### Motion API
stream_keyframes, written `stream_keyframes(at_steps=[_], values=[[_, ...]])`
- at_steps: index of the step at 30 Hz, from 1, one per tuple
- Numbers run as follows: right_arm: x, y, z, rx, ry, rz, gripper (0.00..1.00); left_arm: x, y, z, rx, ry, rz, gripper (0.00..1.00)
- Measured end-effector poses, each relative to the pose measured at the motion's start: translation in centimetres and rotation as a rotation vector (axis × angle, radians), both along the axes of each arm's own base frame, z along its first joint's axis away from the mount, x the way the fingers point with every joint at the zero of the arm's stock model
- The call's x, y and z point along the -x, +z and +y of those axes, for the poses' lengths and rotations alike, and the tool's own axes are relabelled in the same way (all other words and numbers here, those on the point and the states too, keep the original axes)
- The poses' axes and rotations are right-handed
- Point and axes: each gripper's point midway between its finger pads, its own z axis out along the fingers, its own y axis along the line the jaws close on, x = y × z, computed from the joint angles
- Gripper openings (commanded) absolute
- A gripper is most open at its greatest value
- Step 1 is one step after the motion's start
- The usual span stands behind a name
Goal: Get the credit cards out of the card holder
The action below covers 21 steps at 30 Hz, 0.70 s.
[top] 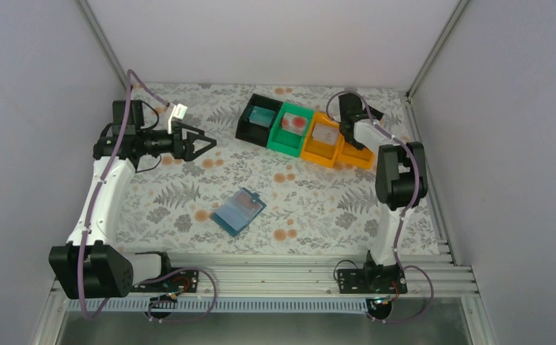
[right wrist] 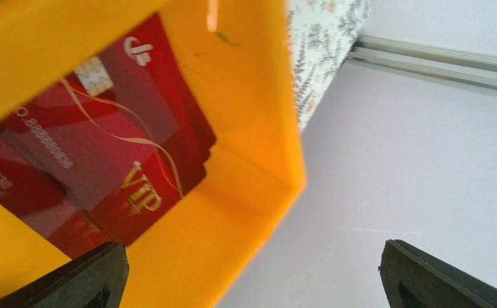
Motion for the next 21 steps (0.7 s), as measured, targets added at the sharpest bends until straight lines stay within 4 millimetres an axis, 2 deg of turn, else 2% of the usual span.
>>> stream_keyframes(at_steps=[6,9,11,13,16,18,21], values=[[0.0,4.0,0.6,-0.033,0.016,-0.088,0.99,0.1,-0.1,0.1,-0.012,0.006,-0.025,1.00],[0.1,6.9,0.9,-0.070,0.012,-0.161,0.99,0.4,-2.0,0.3,-0.022,0.032,-0.003,1.00],[-0.2,9.8,1.6,-0.149,0.012,-0.249,0.99,0.5,-4.0,0.4,-0.019,0.054,0.045,1.00],[-0.8,13.8,3.1,-0.279,0.039,-0.371,0.99,0.5,-6.1,0.5,-0.011,0.077,0.102,1.00],[0.1,22.6,6.1,-0.528,0.147,-0.591,0.99,0.9,-9.5,0.8,-0.001,0.126,0.202,1.00],[2.6,30.1,8.4,-0.728,0.269,-0.770,0.99,1.2,-11.5,1.0,0.005,0.162,0.255,1.00],[7.5,38.9,11.6,-0.985,0.479,-0.946,0.99,1.8,-14.3,1.3,0.026,0.206,0.328,1.00]])
